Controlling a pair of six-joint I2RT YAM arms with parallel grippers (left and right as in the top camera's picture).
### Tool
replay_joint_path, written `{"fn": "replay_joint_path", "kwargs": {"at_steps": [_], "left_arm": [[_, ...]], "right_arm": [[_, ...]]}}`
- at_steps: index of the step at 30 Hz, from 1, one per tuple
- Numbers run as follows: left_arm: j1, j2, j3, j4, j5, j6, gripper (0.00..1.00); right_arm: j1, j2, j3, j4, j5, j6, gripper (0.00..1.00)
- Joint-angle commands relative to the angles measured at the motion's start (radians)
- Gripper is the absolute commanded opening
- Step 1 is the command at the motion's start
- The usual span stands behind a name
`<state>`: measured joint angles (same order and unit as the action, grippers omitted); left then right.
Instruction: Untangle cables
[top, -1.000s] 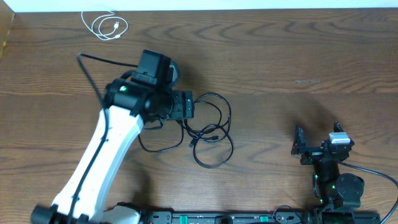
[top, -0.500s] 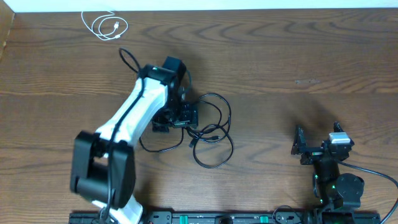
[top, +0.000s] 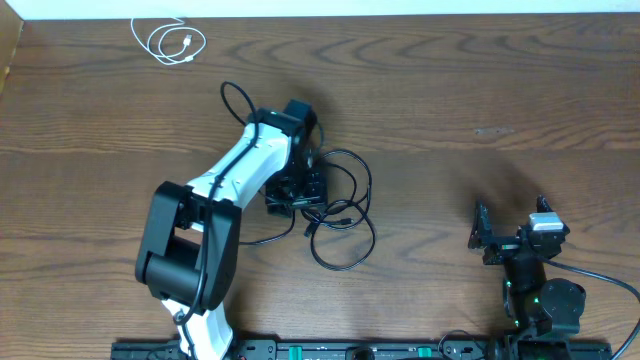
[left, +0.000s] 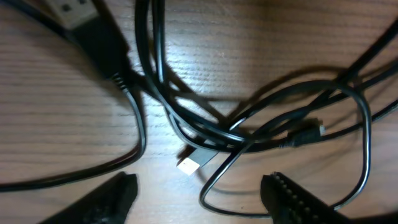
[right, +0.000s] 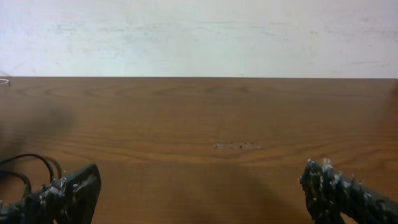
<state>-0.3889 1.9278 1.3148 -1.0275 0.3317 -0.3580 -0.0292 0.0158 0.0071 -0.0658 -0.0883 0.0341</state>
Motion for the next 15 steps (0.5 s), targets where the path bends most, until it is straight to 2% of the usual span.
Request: {"fn": "replay_joint_path", "kwargs": {"at_steps": [1,7,11,15], "left_arm": [[-0.017,0.021,-0.005,0.012,-0.008,-0.026,0.63],[-0.041,0.022,-0.005,0.036,-0.117,-0.109,0.61],[-0.043,0.022,-0.023,0.07,-0.117,-0.124,0.59],[-0.043,0.022,-0.074,0.142,-0.116,-0.169,0.53]], "right_arm": [[0.005,-0.003,-0.002,-0.005,0.007,0.002,0.99],[0.005,-0.003,-0.002,-0.005,0.007,0.002,0.99],[0.005,-0.003,-0.002,-0.005,0.007,0.002,0.99],[0.005,-0.003,-0.002,-0.005,0.007,0.002,0.99]]}}
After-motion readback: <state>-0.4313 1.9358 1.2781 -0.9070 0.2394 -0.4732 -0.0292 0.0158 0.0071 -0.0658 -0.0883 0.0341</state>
